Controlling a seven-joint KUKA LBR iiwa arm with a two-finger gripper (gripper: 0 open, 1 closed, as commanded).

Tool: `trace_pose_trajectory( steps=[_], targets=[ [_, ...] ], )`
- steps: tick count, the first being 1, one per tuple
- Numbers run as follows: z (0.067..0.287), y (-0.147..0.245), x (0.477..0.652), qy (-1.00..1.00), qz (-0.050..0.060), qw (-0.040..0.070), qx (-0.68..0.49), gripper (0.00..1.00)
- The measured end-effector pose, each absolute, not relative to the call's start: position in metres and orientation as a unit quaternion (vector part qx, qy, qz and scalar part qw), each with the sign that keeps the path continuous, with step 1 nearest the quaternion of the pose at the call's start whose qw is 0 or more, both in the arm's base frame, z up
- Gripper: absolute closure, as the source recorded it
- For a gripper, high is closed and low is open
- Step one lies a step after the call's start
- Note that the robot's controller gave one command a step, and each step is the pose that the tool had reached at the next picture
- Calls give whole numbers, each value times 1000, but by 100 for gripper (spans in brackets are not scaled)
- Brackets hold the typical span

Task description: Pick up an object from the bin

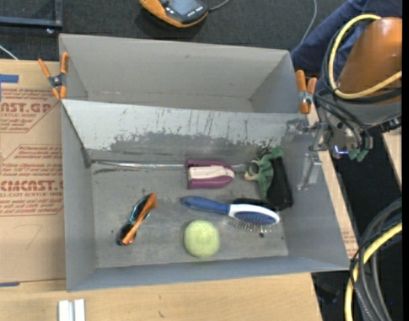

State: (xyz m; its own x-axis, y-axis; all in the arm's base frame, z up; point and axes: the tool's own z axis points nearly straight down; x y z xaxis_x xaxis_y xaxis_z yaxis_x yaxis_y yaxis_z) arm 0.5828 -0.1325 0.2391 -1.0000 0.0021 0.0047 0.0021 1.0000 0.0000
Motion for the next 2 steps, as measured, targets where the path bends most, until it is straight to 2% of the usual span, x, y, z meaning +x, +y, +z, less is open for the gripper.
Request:
trace_pose_trajectory(
  steps=[1,2],
  targets=[
    [244,-131,584,-1000,1,-1,0,0],
    [109,-112,552,-999,0,-1,-43,0]
  ],
)
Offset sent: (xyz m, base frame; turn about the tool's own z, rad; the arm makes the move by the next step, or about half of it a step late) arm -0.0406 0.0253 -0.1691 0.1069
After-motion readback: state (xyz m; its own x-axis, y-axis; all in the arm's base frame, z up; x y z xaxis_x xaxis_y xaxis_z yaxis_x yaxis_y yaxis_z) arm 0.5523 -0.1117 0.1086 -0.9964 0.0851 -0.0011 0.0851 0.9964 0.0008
